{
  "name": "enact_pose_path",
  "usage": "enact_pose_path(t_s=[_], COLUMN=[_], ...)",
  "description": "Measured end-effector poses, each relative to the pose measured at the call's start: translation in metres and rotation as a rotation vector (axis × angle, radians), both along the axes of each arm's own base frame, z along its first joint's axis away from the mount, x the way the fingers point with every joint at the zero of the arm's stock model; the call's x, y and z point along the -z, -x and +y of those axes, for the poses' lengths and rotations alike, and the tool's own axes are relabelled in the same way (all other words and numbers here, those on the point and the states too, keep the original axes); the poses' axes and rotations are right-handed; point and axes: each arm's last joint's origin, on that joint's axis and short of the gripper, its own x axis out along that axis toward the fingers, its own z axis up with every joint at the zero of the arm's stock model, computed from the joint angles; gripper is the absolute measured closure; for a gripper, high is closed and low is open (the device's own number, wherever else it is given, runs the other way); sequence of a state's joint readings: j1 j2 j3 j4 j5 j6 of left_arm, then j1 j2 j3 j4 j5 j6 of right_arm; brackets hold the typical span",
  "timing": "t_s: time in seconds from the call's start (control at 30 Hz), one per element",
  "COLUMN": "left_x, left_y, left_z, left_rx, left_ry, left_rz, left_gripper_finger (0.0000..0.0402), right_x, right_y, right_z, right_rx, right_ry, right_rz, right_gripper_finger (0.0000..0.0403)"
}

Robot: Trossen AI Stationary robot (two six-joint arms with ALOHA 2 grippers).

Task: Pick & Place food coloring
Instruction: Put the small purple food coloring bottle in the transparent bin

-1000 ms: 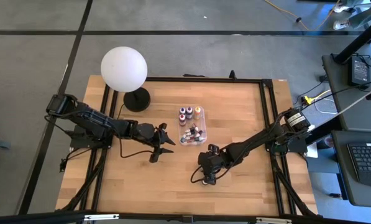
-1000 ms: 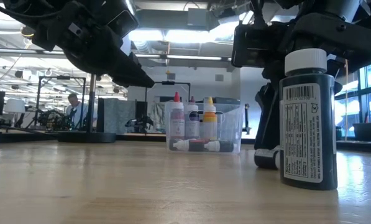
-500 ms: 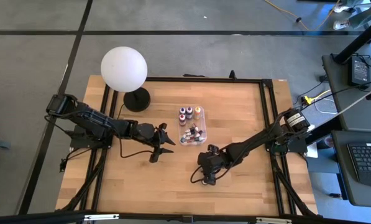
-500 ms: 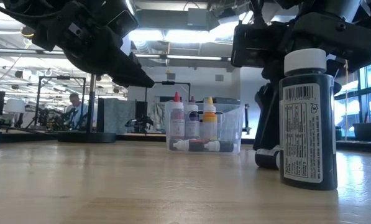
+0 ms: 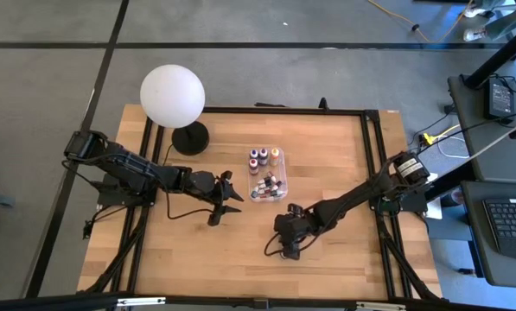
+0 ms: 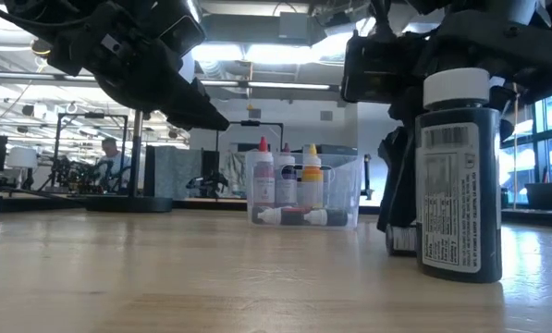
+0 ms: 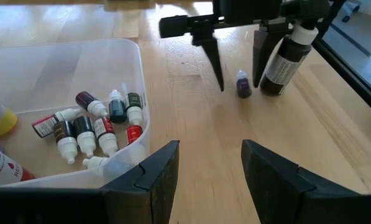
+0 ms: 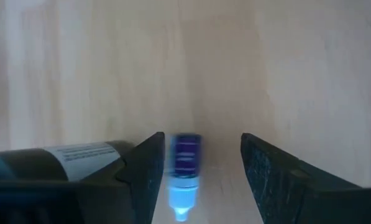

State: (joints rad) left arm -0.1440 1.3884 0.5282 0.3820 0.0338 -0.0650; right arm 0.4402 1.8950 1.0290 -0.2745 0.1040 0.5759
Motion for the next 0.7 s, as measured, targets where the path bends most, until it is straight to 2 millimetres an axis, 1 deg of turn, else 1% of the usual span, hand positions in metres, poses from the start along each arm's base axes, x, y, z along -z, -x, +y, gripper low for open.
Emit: enact_pose_path(t_s=[0.1, 0.23, 0.7], left_x=[0.0, 0.0, 0.0], left_y=[0.0, 0.0, 0.0], left_z=[0.0, 0.0, 0.0], left_rx=[0.0, 0.0, -0.001], left_ry=[0.0, 0.0, 0.0], left_rz=[0.0, 0.0, 0.0], left_gripper_finger=[0.0231, 0.0231, 0.0231], right_x=[0.0, 0.0, 0.0], right_y=[0.003, 0.006, 0.009], right_z=[0.006, 0.011, 0.015], right_rx=[-0.053, -0.075, -0.137], right_ry=[0.007, 0.018, 0.065], right_rz=[0.0, 0.0, 0.002], right_gripper_finger=[0.02, 0.021, 0.0229])
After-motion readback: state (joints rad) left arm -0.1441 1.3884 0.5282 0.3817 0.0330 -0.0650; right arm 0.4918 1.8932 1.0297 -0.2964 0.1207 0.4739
